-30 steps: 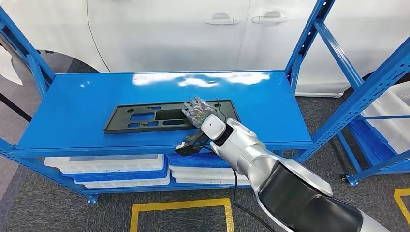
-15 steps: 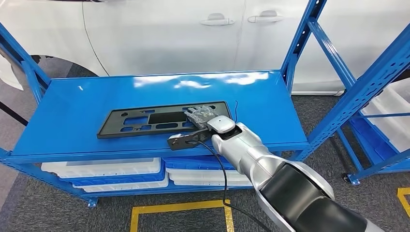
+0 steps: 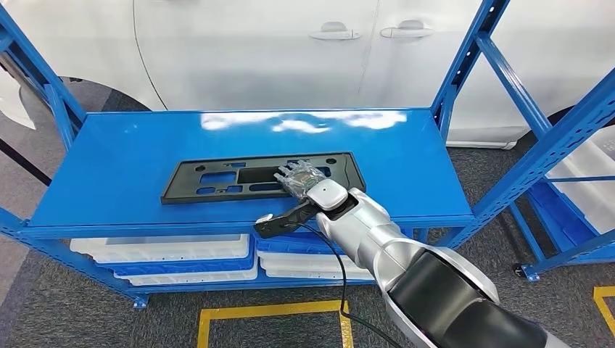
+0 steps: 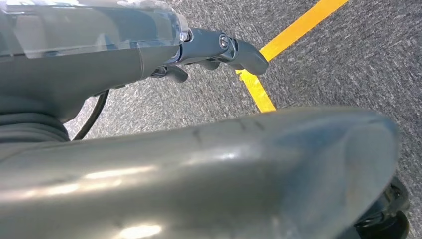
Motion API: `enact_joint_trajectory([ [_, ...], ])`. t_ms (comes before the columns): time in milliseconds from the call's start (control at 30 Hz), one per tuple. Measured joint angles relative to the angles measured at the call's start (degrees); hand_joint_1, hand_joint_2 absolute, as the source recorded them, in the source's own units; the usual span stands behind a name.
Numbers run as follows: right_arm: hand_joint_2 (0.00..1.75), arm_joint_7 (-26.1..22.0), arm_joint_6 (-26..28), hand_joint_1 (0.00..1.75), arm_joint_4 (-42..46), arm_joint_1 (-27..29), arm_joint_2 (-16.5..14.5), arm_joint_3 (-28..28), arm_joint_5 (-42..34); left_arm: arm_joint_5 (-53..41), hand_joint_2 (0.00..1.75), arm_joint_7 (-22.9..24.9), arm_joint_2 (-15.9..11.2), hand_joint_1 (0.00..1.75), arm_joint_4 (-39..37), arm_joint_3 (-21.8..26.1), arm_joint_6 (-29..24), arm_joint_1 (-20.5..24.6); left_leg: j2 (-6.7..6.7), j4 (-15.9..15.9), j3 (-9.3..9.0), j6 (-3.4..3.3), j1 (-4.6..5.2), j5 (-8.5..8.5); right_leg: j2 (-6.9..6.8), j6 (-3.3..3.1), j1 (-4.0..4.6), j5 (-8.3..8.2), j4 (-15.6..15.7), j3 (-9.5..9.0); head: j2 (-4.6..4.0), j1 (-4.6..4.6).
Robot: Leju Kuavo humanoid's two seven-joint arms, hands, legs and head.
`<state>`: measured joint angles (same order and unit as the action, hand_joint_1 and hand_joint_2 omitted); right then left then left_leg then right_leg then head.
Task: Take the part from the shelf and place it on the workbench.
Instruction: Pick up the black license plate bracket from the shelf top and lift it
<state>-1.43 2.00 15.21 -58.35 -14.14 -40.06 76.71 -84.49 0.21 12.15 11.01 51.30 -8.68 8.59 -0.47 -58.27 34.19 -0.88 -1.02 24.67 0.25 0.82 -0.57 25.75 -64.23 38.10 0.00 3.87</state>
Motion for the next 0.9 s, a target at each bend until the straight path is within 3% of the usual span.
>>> enact_joint_trajectory([
  [67,1.75,0.3,0.3,0.0,0.0,-0.2,0.0,-0.5,0.5,0.0,0.0,0.0,0.1,0.0,0.0,0.0,0.0,0.0,-0.01,-0.1,0.07,0.45,0.13,0.07,0.01,-0.55,0.35,-1.49,5.2,-2.45,0.0,0.01],
  [133,1.75,0.5,0.7,0.0,0.1,-0.3,0.0,-1.0,1.0,0.0,0.0,0.1,0.2,0.0,0.0,0.0,-0.1,0.1,0.01,0.1,-0.02,1.1,0.24,0.03,0.04,-0.94,0.56,-1.52,6.0,-2.72,0.0,0.01],
  [200,1.75,0.5,0.9,0.0,0.3,-0.4,-0.1,-1.5,1.4,0.0,0.0,0.2,0.1,0.0,0.0,0.0,-0.1,0.1,0.07,-0.3,-0.02,1.69,0.22,0.64,-0.02,-1.58,0.25,-1.74,6.5,-3.09,0.0,0.01],
  [267,1.75,0.5,1.0,0.0,0.4,-0.5,-0.2,-1.8,1.5,0.0,0.0,0.2,0.1,0.0,0.0,0.0,-0.1,0.1,0.12,-4.7,1.81,2.11,0.15,3.4,-0.15,-2.14,-0.02,-1.96,6.9,-3.39,0.0,0.01],
  [333,1.75,0.6,1.1,0.0,0.4,-0.5,-0.2,-2.0,1.5,0.0,0.0,0.2,0.1,0.0,0.0,0.0,-0.1,0.0,0.13,-12.5,5.39,2.42,0.1,7.01,-0.2,-2.34,0.09,-1.95,6.9,-3.38,0.0,0.01],
  [367,1.75,0.6,1.1,0.0,0.4,-0.5,-0.2,-2.1,1.5,0.0,0.0,0.2,0.1,0.0,0.0,0.0,-0.1,0.0,0.13,-15.5,6.76,2.53,0.08,7.85,-0.22,-2.37,0.15,-1.94,6.9,-3.38,0.0,0.0],
  [400,1.75,0.6,1.1,0.0,0.4,-0.5,-0.2,-2.1,1.5,0.0,0.0,0.2,0.1,0.0,0.0,0.0,-0.1,-0.1,0.13,-16.2,7.1,2.58,0.07,7.53,-0.22,-2.37,0.18,-1.94,6.8,-3.39,0.0,0.0],
  [433,1.75,0.6,1.1,0.0,0.4,-0.5,-0.2,-2.2,1.6,0.0,0.0,0.2,0.1,0.0,0.0,0.0,-0.1,-0.1,0.14,-14.6,6.27,2.56,0.06,6.17,-0.21,-2.36,0.19,-1.93,6.8,-3.41,0.0,0.0],
  [500,1.75,0.8,1.1,0.0,0.5,-0.6,-0.2,-2.2,1.8,0.0,0.0,0.2,0.1,0.0,0.0,0.0,-0.1,0.0,0.19,-6.5,2.2,2.32,0.02,2.54,-0.2,-2.16,0.24,-1.85,6.6,-3.43,0.0,0.0],
  [567,1.75,1.3,1.3,0.0,0.5,-0.6,-0.3,-2.3,2.0,0.0,0.0,0.2,0.1,0.0,0.0,0.0,-0.1,0.1,0.19,-0.8,-0.66,1.72,0.15,0.85,-0.13,-1.66,0.47,-1.77,6.2,-3.29,0.0,0.01],
  [700,1.75,2.4,1.9,0.0,0.5,-0.6,-0.3,-2.3,2.1,0.0,0.0,0.2,0.1,0.0,0.0,0.0,-0.2,0.1,0.12,0.3,-0.91,0.27,0.22,0.36,-0.07,-0.36,0.45,-1.55,5.8,-2.89,0.0,0.0],
  [733,1.75,2.6,2.0,0.0,0.5,-0.5,-0.3,-2.3,2.1,0.0,0.0,0.2,0.1,0.0,0.0,0.0,-0.2,0.1,0.15,0.5,-0.9,-0.07,0.15,0.16,-0.07,-0.04,0.36,-0.63,4.6,-2.32,0.0,0.0],
  [800,1.75,2.9,2.2,0.0,0.4,-0.4,-0.2,-2.3,2.0,0.0,0.0,0.2,0.1,0.0,0.0,0.0,-0.2,0.1,0.22,0.7,-0.77,-0.46,0.1,-0.05,-0.1,0.47,0.19,2.9,-1.5,0.49,0.0,0.0],
  [867,0.87,2.9,2.3,0.0,0.4,-0.1,-0.2,-2.3,1.8,0.0,0.0,0.2,0.1,0.0,0.0,0.0,-0.3,0.0,0.24,0.6,-0.61,-0.54,0.13,-0.08,-0.11,0.76,0.12,5.89,-8.9,3.96,0.0,0.0],
  [900,0.44,2.8,2.3,0.0,0.4,0.0,-0.1,-2.3,1.6,0.0,0.0,0.2,0.1,0.0,0.0,0.0,-0.3,0.0,0.23,0.6,-0.61,-0.53,0.14,-0.08,-0.11,0.78,0.12,5.92,-10.3,4.64,0.0,0.0],
])
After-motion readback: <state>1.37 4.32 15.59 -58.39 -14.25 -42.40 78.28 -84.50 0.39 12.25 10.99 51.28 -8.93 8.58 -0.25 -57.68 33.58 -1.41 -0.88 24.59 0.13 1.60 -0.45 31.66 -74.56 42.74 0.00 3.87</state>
